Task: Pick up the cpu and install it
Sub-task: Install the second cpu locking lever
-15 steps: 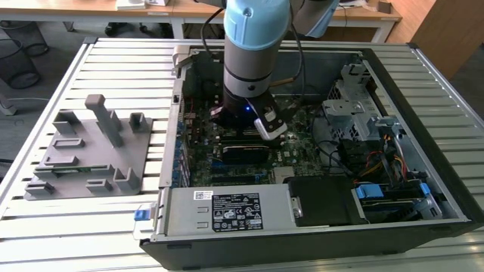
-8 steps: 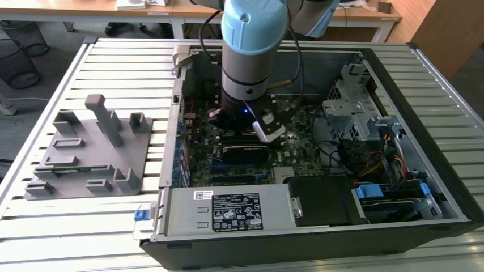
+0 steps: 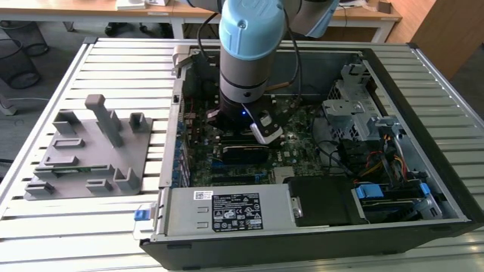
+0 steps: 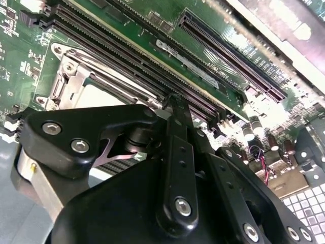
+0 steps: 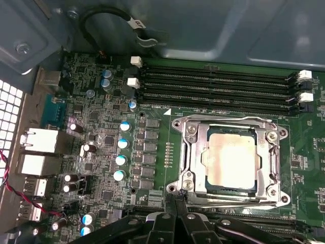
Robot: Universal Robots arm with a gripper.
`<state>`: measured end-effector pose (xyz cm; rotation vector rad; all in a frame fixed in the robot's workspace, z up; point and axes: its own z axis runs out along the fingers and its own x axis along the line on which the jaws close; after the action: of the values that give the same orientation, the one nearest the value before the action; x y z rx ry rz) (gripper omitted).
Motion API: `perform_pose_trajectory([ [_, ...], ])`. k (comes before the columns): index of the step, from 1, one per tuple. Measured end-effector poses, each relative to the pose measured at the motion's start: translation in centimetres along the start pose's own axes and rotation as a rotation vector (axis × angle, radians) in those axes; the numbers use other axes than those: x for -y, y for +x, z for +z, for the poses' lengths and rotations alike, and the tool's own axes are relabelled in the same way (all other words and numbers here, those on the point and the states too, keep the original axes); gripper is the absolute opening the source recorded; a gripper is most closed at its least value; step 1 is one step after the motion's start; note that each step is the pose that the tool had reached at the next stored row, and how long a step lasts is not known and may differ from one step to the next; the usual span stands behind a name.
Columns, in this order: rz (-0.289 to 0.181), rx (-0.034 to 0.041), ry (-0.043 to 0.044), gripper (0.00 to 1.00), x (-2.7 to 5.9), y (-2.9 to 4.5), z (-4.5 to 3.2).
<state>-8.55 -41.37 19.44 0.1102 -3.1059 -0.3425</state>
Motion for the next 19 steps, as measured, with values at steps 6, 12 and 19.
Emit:
perform_pose_trajectory([
  [6, -0.001, 0.0015, -0.0194, 0.11, 0.03, 0.16, 0.19],
  [12, -0.002, 0.0049, -0.0489, 0.11, 0.02, 0.13, 0.42],
  [19, -0.002, 0.0036, -0.0489, 0.11, 0.05, 0.16, 0.31],
])
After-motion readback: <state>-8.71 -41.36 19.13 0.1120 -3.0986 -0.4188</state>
